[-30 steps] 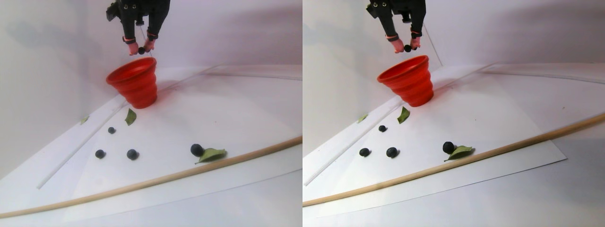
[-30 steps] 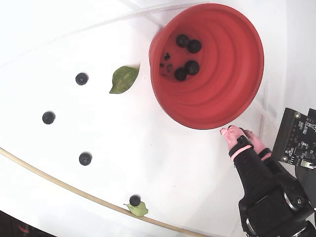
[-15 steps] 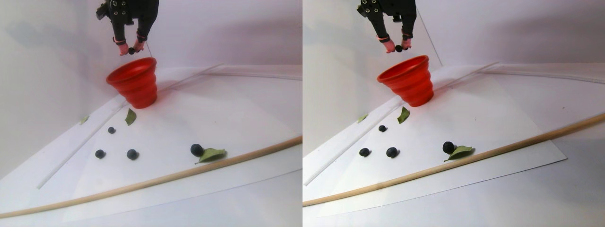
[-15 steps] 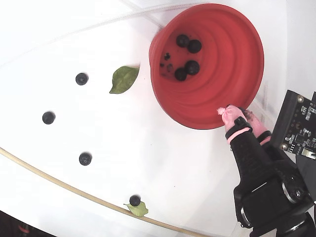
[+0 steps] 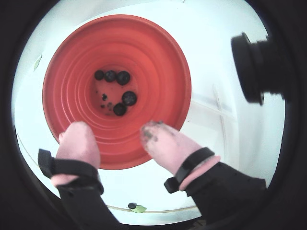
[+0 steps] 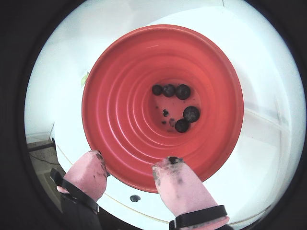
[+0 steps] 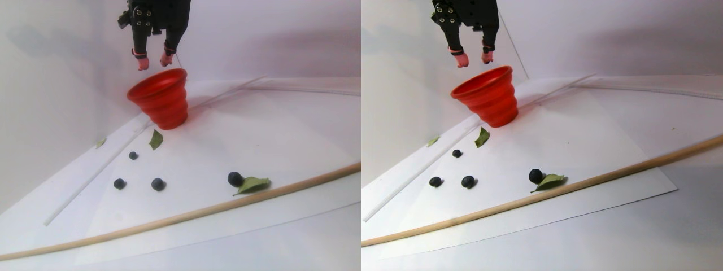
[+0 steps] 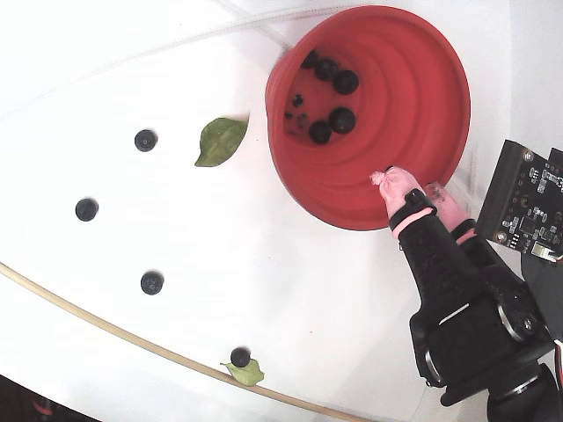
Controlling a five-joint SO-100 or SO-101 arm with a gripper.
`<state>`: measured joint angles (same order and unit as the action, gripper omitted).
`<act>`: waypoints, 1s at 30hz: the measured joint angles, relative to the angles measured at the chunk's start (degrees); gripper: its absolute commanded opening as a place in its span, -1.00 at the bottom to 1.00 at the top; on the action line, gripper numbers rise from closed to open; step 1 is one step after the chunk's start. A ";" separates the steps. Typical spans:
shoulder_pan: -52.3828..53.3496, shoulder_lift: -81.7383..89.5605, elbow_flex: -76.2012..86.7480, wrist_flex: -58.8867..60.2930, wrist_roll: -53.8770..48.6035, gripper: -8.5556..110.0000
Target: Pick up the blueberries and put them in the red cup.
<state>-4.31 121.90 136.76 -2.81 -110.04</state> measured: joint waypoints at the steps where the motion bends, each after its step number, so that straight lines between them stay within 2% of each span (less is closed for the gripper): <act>1: 0.00 0.00 0.00 0.44 0.00 -0.53; 30: 4.57 13.10 0.00 25.05 -2.02 -0.55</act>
<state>0.26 135.00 136.76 22.24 -112.06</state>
